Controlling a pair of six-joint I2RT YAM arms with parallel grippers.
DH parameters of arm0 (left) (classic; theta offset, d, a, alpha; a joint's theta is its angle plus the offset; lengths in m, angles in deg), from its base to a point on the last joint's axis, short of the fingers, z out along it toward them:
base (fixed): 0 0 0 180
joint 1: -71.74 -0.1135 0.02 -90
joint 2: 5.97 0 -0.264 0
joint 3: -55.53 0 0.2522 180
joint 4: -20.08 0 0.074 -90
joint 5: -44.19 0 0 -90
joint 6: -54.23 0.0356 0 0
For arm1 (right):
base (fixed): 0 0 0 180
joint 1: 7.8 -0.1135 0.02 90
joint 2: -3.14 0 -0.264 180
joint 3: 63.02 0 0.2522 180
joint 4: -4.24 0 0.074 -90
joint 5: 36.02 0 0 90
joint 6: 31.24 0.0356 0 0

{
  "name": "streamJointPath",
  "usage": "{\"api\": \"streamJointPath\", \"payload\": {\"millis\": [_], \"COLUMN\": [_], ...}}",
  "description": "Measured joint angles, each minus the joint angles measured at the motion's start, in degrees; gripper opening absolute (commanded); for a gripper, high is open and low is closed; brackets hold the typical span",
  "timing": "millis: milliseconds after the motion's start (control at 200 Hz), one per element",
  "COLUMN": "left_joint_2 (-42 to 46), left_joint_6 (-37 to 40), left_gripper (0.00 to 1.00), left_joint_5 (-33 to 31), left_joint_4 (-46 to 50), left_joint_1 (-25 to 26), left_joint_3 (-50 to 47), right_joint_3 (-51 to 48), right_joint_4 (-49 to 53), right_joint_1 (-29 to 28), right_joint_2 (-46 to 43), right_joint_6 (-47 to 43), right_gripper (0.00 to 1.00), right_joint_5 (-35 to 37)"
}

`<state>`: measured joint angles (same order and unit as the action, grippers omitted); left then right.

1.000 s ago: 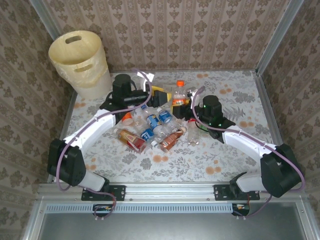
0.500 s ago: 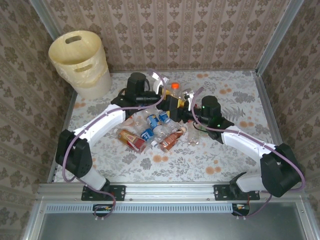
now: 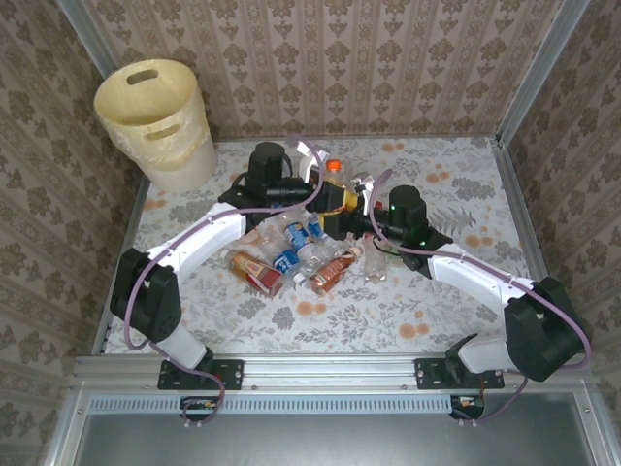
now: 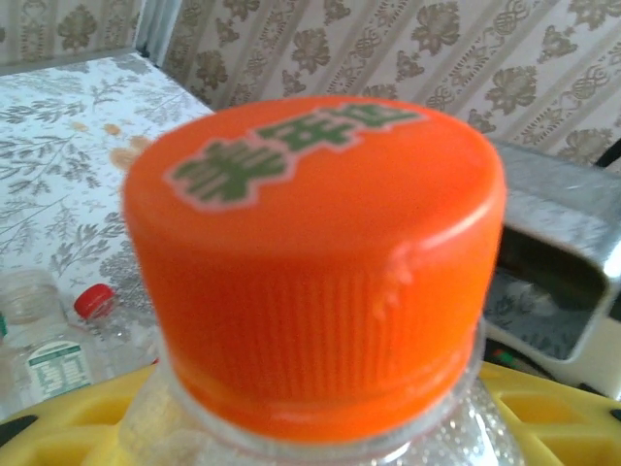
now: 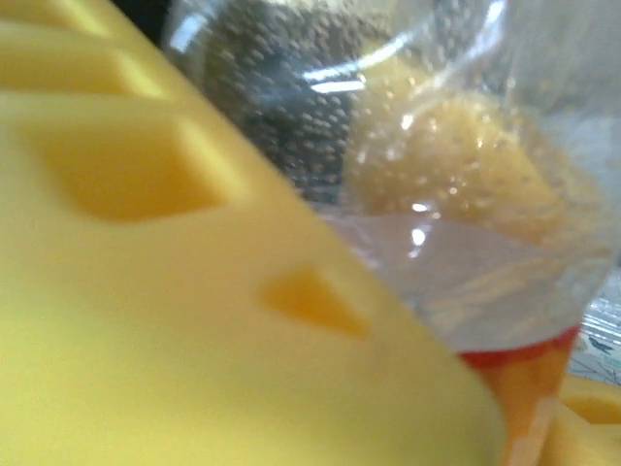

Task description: Put the plastic bottles in the bin

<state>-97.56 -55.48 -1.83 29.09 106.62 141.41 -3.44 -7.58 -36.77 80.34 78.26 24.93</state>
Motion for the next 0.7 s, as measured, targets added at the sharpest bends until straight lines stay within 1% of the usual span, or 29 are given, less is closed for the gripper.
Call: {"api": "streamJointPath", "payload": {"millis": [20, 35, 130, 205, 315, 410, 490, 610, 700], "left_joint_2": [0.2, 0.4, 1.3, 2.1, 4.0, 5.4, 6.0, 6.1, 5.9], "left_joint_6": [-0.1, -0.1, -0.3, -0.3, 0.2, 2.4, 5.7, 11.2, 15.4], "left_gripper": [0.53, 0.52, 0.51, 0.50, 0.50, 0.50, 0.50, 0.50, 0.51], "left_joint_5": [-0.7, -1.4, -5.9, -10.5, -18.4, -26.5, -35.3, -49.2, -58.0], "left_joint_4": [0.0, 0.0, 0.5, 1.6, 3.9, 7.1, 9.5, 9.4, 8.4], "left_joint_1": [-0.1, -0.2, -1.7, -3.6, -6.4, -8.0, -8.3, -8.9, -11.6], "left_joint_3": [-0.3, -0.5, -1.2, -1.2, -1.2, -0.4, 1.5, 4.9, 7.9], "right_joint_3": [-0.1, -0.3, -2.3, -5.2, -8.9, -11.0, -12.4, -12.7, -12.7], "right_joint_4": [-0.1, -0.2, -1.3, -2.2, -2.7, -2.8, -2.4, -1.4, -1.3], "right_joint_1": [0.0, 0.0, -0.2, -0.3, -0.3, -0.3, -0.1, 0.9, 1.7], "right_joint_2": [-0.1, -0.4, -2.9, -6.0, -9.4, -10.3, -10.5, -10.5, -10.6], "right_joint_6": [0.1, 0.0, -0.4, -0.3, 0.7, 3.5, 6.3, 10.3, 12.4], "right_gripper": [0.99, 1.00, 1.00, 1.00, 1.00, 1.00, 1.00, 1.00, 1.00], "right_joint_5": [0.1, 0.3, 2.4, 6.4, 11.8, 16.8, 20.1, 23.3, 25.2]}}
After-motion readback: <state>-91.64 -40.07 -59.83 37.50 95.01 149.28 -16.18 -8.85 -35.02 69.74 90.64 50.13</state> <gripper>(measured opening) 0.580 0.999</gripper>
